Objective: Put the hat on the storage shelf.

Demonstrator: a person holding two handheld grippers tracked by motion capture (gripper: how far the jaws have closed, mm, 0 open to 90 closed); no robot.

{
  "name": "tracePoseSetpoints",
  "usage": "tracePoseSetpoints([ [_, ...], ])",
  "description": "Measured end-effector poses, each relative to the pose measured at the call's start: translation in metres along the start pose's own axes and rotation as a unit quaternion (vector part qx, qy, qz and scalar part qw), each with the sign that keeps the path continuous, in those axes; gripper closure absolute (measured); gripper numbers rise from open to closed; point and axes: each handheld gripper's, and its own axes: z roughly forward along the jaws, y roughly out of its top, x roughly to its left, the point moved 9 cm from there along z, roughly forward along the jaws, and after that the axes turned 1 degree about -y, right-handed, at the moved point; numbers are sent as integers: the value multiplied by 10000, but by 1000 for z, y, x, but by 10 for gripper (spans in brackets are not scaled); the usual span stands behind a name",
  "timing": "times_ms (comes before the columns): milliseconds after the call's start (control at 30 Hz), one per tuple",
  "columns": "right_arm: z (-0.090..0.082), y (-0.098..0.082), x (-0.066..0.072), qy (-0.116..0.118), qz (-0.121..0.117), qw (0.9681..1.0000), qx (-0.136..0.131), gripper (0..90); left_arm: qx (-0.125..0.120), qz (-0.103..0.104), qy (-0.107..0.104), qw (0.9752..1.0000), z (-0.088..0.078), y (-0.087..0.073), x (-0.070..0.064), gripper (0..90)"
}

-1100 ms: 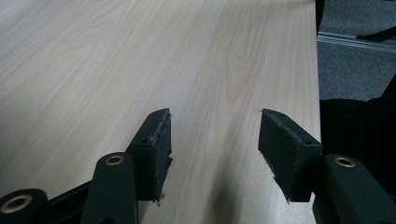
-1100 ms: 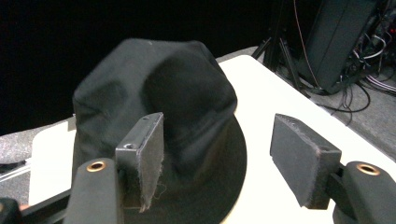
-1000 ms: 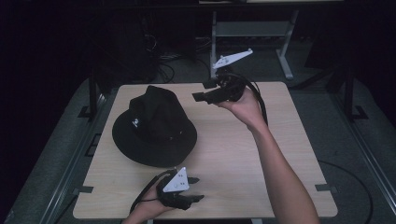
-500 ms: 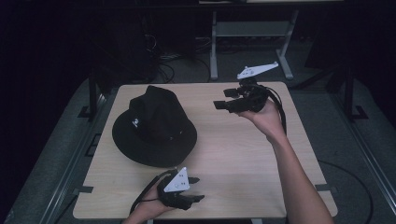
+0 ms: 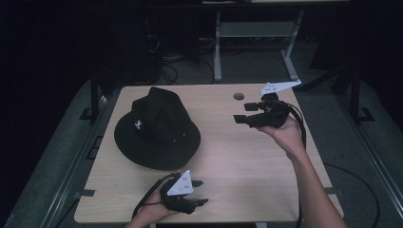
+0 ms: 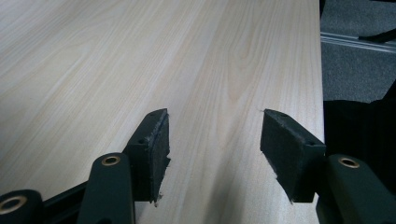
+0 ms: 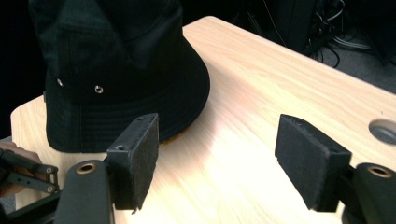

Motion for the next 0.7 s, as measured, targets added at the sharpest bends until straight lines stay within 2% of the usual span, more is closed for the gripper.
tracePoseSetpoints([
  [233,-7,-25,-6,-58,129,9999,60,282,22,35,19,10000,0,0,0,409],
  [700,-25,-69,-14,-161,368,9992,58,268,39,-42,-9,10000,2,-1,-2,402],
])
